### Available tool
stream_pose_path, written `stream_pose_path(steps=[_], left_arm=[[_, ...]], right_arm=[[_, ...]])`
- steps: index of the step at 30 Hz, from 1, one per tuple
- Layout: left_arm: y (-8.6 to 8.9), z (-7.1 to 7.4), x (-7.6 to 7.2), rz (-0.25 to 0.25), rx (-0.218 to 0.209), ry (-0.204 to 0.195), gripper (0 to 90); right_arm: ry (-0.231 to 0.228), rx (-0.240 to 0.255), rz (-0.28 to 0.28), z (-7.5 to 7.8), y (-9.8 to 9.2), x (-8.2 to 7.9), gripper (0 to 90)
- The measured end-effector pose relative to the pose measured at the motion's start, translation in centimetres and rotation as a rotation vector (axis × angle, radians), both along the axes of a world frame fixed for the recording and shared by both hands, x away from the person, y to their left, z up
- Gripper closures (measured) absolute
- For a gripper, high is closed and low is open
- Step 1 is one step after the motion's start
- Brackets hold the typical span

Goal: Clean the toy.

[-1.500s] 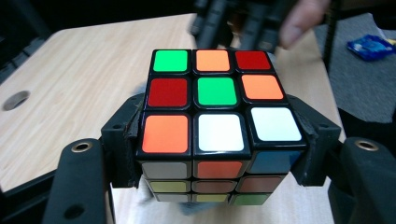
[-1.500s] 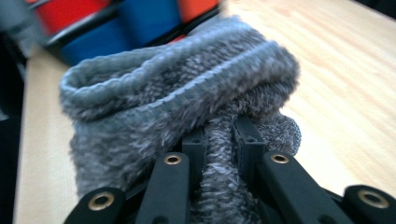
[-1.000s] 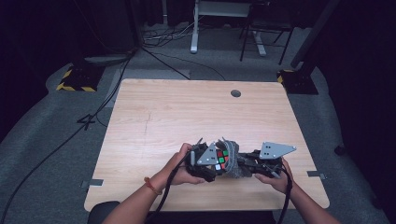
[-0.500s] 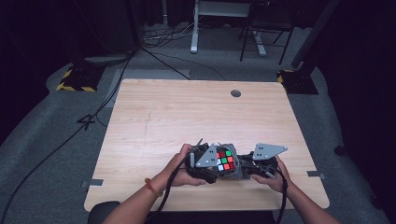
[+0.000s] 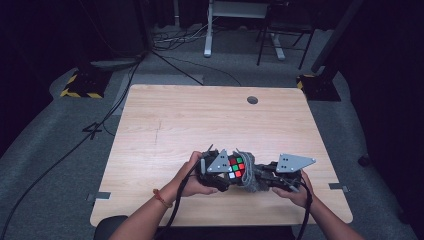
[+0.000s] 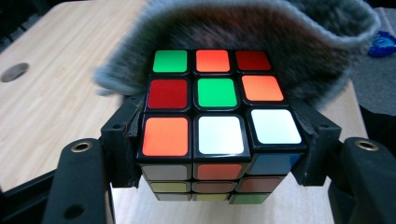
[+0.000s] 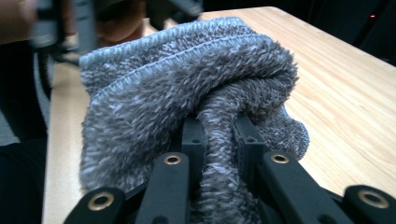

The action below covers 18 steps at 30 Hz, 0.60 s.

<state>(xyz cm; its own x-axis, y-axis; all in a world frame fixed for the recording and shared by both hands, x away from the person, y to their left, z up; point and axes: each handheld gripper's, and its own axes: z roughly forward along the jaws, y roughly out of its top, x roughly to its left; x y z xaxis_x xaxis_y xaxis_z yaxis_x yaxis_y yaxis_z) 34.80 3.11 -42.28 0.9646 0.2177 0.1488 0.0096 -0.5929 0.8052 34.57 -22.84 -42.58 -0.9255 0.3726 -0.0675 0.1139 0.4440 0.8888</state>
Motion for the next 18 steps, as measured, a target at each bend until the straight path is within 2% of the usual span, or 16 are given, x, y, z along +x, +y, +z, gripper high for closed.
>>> stream_pose_path(steps=[3,6,10,11,13,15,18], left_arm=[[-0.7,0.3,-0.9,-0.029,-0.016,-0.020,33.2],[-0.8,0.8,-1.3,-0.043,-0.058,-0.025,33.2],[-0.4,1.3,-1.4,-0.039,-0.083,-0.037,33.1],[-0.3,1.3,-1.3,-0.039,-0.082,-0.032,33.1],[-0.1,1.1,-1.0,-0.027,-0.062,-0.032,33.1],[-0.2,0.8,-0.7,-0.007,-0.018,-0.047,33.1],[-0.3,0.5,-0.6,0.000,-0.012,-0.041,32.9]], right_arm=[[-0.006,0.000,-0.024,0.0,-0.3,0.3,78.7],[0.004,-0.004,-0.037,-0.3,-0.5,0.6,78.8],[0.027,-0.071,-0.022,-1.0,0.2,0.5,78.7],[0.028,-0.084,-0.019,-1.2,0.4,0.5,78.8],[0.021,-0.079,-0.014,-1.1,0.4,0.4,78.8],[0.016,-0.040,-0.011,-0.7,0.2,0.3,78.9],[0.008,-0.011,-0.016,-0.1,0.1,-0.1,79.5]])
